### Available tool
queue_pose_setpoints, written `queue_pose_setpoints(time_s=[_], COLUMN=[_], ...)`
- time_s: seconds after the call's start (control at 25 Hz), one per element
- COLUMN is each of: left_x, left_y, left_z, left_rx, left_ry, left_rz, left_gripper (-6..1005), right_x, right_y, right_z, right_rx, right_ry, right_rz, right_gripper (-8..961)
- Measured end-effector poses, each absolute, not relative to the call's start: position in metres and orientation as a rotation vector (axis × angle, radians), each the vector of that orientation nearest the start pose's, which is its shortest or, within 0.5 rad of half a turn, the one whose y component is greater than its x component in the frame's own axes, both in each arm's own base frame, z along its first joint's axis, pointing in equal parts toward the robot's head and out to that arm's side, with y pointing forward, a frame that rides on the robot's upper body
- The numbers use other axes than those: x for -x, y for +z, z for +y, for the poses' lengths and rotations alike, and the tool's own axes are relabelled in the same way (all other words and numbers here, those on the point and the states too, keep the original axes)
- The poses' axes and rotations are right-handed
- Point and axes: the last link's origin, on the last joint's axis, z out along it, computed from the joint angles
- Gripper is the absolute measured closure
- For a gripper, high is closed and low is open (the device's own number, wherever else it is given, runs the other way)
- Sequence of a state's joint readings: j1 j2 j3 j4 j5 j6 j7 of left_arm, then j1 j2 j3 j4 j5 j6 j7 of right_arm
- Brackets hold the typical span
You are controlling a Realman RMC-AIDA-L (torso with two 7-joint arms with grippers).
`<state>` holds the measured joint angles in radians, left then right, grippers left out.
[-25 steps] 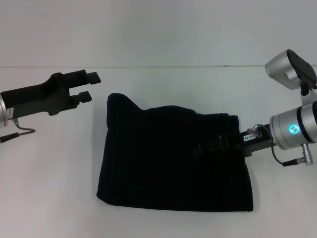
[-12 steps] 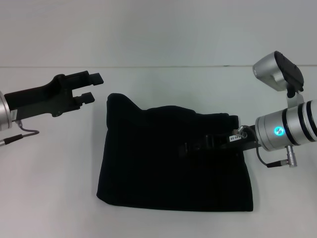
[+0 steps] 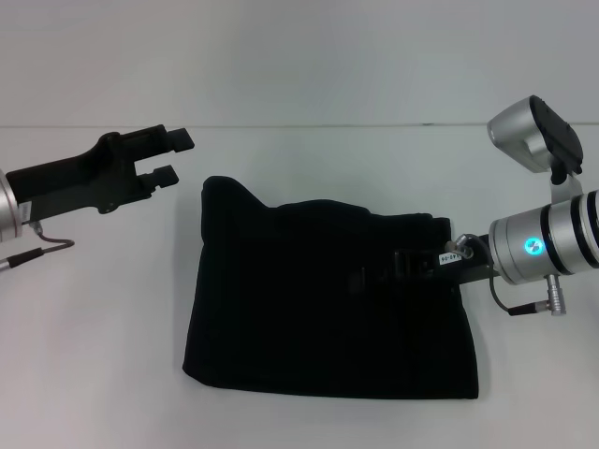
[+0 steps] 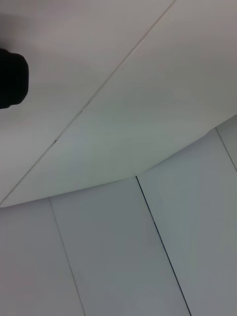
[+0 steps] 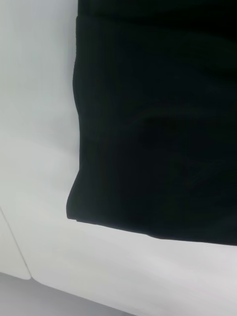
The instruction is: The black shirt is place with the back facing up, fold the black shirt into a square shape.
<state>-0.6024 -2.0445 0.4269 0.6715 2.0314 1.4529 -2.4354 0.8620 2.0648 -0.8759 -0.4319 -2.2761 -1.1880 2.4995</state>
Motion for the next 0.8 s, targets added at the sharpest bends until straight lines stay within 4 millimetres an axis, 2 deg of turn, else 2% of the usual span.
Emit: queue_pose_setpoints(time_s=[0.08,0.52,0.64,0.8], left_x=[0.271,0.271,0.271,0.271], left_y=[0.052,0.052,0.053,0.054], left_z=[0.374,0.375,0.376,0.376], left_rx=[1.954,1.95,1.948,1.945], left_ry=[-1.082,-1.08,-1.088,-1.09], left_rz=[-1.93,-1.923,-1.92,-1.917], left_gripper=[291,294,294,295], right_x=[-0.219,-0.219,-0.218,-0.215], right_y=[-0.063,-0.065,-0.064,-0.053], right_z=[0.394,0.396,0.397,0.401], right_rx=[2.341,2.32,2.322,2.317], right_ry=[0.218,0.22,0.223,0.245], right_rz=[1.84,1.835,1.833,1.836], right_gripper=[317,564,799,901])
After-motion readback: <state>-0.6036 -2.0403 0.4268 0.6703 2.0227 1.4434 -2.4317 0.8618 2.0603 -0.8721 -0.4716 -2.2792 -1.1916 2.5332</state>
